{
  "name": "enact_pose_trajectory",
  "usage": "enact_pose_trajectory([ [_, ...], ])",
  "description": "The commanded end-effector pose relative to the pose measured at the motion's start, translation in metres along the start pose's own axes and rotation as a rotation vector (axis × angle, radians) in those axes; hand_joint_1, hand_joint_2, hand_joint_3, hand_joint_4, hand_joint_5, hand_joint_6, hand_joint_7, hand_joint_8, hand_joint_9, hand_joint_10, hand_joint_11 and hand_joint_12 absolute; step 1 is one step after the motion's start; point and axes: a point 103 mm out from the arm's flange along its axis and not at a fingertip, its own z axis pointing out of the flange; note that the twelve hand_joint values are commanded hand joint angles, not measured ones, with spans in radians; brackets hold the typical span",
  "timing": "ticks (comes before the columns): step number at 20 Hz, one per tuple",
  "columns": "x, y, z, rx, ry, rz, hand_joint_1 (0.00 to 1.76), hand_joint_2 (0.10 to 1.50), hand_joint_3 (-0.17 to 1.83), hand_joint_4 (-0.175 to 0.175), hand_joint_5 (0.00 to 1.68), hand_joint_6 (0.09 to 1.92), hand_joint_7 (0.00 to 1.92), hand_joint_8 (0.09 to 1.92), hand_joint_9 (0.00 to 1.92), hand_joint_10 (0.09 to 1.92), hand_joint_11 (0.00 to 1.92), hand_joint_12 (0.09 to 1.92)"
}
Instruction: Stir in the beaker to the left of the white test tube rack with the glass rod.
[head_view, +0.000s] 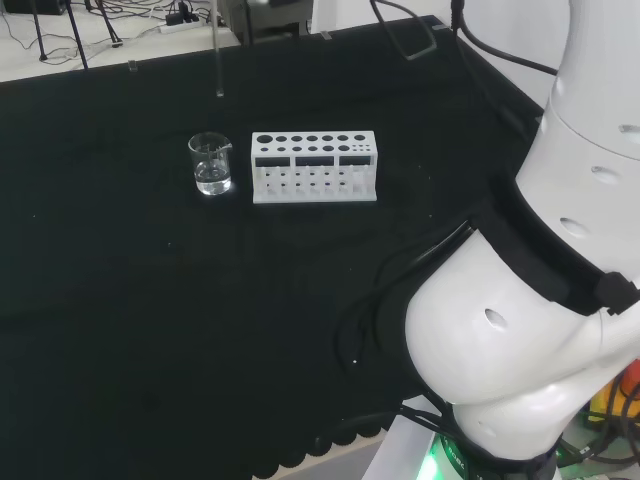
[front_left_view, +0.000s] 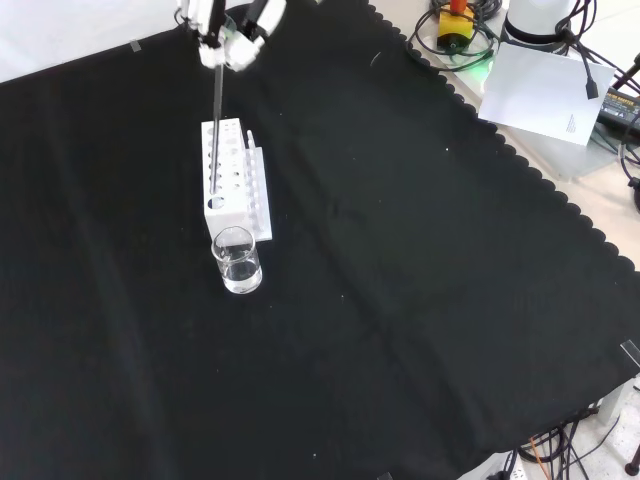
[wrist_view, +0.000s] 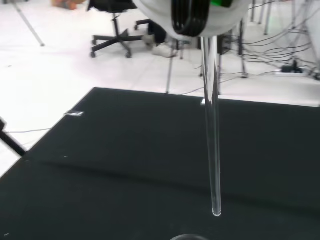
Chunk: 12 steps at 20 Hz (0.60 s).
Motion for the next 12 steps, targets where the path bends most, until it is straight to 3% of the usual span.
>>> enact_pose_trajectory([
  [1,0.015,0.015,0.028,0.056,0.017,-0.052,1.31,0.91,0.25,-0.175,1.23,0.29,1.18,1.02,1.67,0.73,1.32,0.93],
  [12,0.013,0.020,0.049,0.088,0.038,-0.061,1.31,0.92,0.24,-0.175,1.24,0.28,1.18,1.02,1.66,0.73,1.32,0.93],
])
